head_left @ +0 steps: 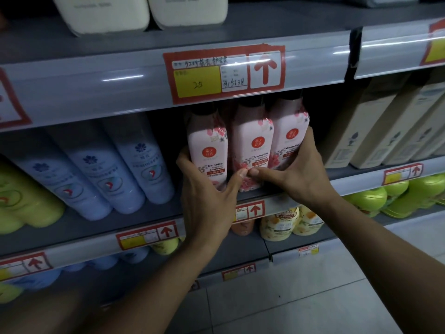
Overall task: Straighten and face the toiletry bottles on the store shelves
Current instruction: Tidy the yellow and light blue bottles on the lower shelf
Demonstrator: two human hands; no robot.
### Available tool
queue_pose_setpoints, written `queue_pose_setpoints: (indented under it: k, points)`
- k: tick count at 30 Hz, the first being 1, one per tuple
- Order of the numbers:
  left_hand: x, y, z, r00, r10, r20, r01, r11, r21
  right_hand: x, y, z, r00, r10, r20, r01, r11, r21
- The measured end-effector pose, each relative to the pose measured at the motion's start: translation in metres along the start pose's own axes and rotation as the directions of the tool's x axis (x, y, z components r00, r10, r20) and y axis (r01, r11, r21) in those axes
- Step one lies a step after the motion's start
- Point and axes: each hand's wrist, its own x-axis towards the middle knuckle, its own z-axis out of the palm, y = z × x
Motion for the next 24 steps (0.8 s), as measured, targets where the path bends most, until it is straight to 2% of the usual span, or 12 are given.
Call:
queue_pose_setpoints:
  k: [12,24]
  points:
    - [0.001,0.000,-0.004,0.999,0.028,0.019,-0.028,1.000,-0.001,-0.005,-0.007,0.014,0.999,-0.011,-0.038,0.011,1.000,-0.011]
    - [0.001,-0.002,-0.003,0.998,0.033,0.046,-0.034,0.999,0.023,-0.007,-0.006,0.016,1.000,-0.012,-0.011,0.012,1.000,0.027]
